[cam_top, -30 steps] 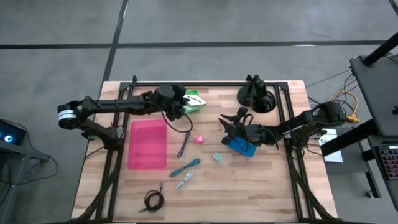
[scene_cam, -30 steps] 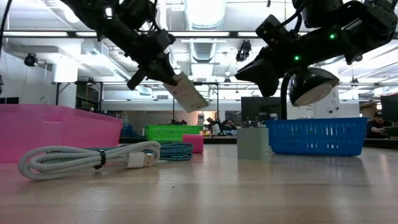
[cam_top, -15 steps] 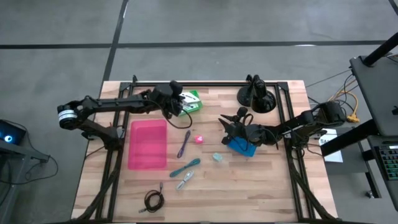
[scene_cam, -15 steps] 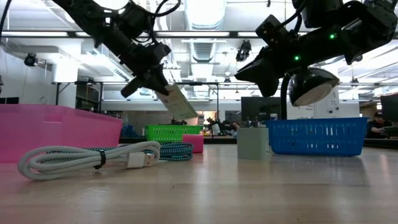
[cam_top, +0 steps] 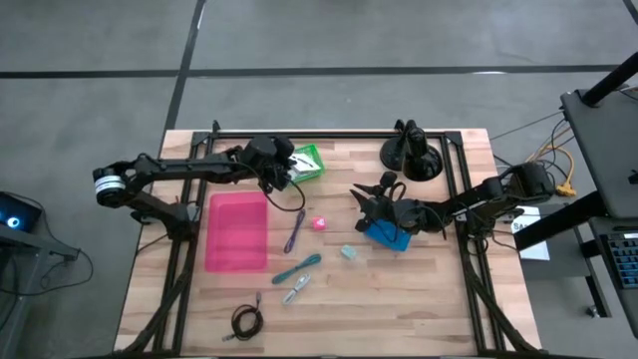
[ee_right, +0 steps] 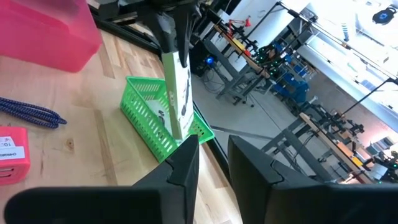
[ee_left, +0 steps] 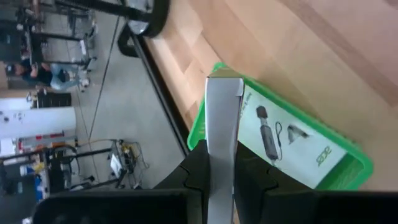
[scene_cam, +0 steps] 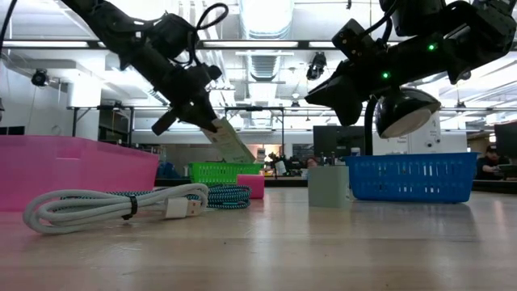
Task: Pick and place items into bin
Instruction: Put the card reader box into the green bin
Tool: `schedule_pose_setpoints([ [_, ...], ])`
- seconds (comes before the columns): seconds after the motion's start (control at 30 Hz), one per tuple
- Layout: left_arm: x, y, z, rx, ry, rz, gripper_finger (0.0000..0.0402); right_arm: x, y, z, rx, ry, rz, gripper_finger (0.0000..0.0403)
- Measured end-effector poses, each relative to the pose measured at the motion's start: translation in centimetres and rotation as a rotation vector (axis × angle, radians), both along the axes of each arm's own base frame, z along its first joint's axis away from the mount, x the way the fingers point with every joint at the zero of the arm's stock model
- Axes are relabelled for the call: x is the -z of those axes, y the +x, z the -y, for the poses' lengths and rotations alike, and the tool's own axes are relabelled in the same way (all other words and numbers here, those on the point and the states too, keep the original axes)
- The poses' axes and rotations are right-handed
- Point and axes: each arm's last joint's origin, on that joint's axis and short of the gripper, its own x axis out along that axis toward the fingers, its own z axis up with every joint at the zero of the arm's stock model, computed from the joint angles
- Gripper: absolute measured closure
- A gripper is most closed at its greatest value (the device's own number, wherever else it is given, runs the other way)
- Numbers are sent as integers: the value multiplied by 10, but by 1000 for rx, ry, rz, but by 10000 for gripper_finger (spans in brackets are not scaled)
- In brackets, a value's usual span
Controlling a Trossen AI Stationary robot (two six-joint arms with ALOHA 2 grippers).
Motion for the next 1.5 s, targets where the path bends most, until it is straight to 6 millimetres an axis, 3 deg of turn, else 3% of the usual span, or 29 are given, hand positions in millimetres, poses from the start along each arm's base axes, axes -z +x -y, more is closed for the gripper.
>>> schedule_pose_setpoints([
  [0.53, 1, -3, -14, -6, 85, -34, 376, -1, 0, 0, 0, 1, 6, 332],
  [0.83, 20, 4, -19, 3, 48, -89, 376, -1, 0, 0, 0, 1, 6, 332],
  [1.13, 17, 12, -25, -87, 22, 56, 303, -1, 0, 0, 0, 0, 6, 337],
  [1.5, 15, 11, -28, -186, 47, 64, 263, -1, 0, 0, 0, 0, 5, 336],
])
